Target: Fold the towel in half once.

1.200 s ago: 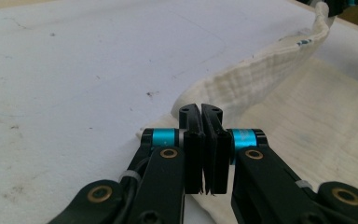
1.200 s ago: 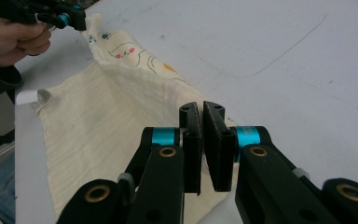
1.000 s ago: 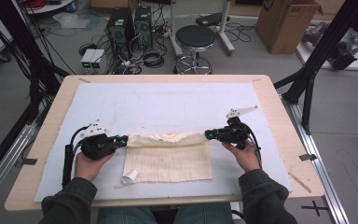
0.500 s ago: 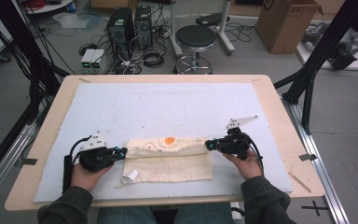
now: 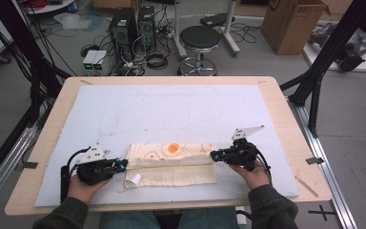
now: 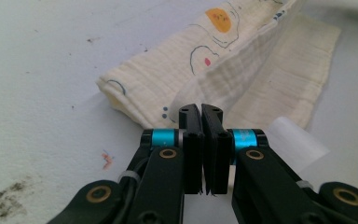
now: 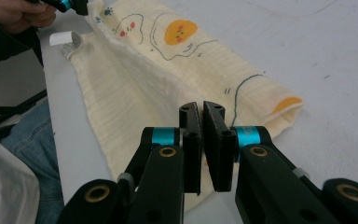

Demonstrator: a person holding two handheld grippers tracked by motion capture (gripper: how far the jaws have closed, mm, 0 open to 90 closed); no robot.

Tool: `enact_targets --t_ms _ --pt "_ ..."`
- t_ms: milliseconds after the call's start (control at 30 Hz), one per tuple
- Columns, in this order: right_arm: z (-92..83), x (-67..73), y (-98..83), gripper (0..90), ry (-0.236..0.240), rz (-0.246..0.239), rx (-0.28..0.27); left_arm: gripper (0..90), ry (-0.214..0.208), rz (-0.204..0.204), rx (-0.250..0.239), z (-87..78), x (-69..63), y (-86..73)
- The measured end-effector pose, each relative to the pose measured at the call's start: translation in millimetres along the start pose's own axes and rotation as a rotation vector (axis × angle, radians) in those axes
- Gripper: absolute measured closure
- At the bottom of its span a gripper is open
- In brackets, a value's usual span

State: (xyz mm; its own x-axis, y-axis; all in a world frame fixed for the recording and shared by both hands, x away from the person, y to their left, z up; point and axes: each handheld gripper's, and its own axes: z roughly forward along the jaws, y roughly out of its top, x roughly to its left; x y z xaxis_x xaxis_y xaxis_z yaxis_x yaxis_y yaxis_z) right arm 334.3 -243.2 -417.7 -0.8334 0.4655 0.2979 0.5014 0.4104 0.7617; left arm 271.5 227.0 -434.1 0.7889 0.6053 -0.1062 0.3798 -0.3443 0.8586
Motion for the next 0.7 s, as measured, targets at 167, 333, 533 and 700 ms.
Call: enact_targets --t_ms 167,333,533,700 --pt "0.4 0.4 -3.0 85.1 0.001 -0.006 0.008 85.7 -0.035 0.013 -0.002 -1.8 -5.5 -1.1" --pt "-3.4 3.6 -3.6 74.1 0.039 -0.008 -0.008 68.7 -0.09 0.0 -0.067 -13.0 -7.3 3.0" --pt "-6.1 7.6 -4.1 71.6 0.038 -0.021 -0.01 63.1 -0.081 -0.016 -0.092 -12.0 -2.9 6.7" --pt "6.1 13.5 -6.2 71.2 0.042 -0.045 0.052 72.0 -0.089 -0.011 0.01 6.3 -4.8 7.0"
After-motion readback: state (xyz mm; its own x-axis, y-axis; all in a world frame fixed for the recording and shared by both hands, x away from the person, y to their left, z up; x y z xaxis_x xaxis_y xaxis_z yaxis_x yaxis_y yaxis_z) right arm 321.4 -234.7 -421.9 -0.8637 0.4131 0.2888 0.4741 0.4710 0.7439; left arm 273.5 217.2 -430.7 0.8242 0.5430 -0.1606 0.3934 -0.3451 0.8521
